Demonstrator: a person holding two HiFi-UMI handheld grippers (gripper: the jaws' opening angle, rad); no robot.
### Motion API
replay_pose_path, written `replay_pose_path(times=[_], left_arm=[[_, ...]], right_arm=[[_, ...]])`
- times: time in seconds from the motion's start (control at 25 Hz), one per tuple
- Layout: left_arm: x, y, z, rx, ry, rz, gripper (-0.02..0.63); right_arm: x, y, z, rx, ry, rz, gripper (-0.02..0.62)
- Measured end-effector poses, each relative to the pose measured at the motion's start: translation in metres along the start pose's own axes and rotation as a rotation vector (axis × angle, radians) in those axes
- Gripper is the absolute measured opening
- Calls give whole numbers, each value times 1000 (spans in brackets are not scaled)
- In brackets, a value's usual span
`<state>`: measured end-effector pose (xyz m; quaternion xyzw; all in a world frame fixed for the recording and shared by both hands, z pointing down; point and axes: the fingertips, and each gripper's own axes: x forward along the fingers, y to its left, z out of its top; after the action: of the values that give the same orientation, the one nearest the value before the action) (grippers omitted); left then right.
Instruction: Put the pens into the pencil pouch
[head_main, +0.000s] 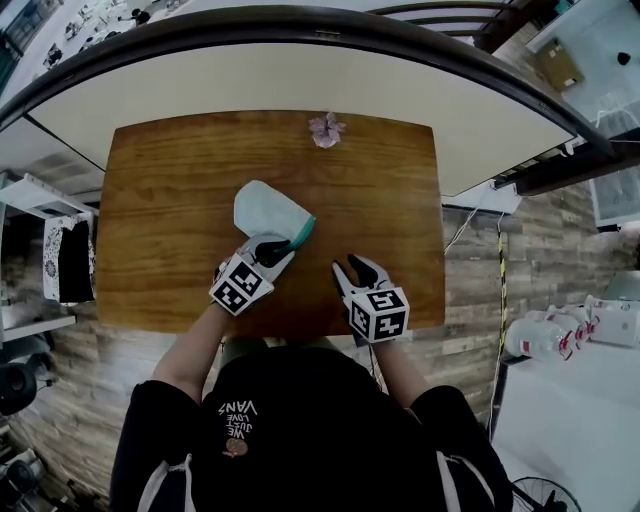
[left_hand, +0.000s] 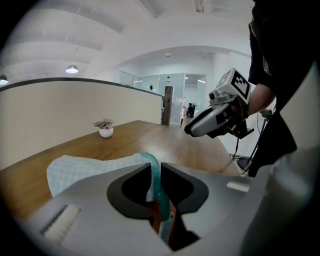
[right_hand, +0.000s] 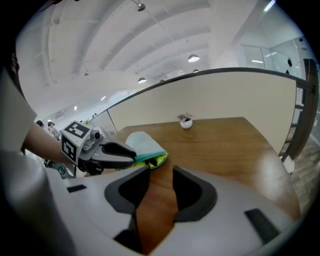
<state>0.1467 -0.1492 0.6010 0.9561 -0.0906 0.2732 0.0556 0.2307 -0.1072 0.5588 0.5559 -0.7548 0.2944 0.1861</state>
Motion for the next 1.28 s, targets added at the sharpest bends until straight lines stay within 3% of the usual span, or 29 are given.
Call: replay_pose_path(times=[0.24,0.84,1.28], left_arm=[[-16,6,-4,-49,-20,-17,135],[-108,18,11,-40,-158,-5,137],[-180,13,19,-22,-255,9,133]], right_arm=[[1,22,7,35,-41,-48,115],[-25,86,8,154,-188,-253,115],[-38,134,3,183,-275,-328,114]])
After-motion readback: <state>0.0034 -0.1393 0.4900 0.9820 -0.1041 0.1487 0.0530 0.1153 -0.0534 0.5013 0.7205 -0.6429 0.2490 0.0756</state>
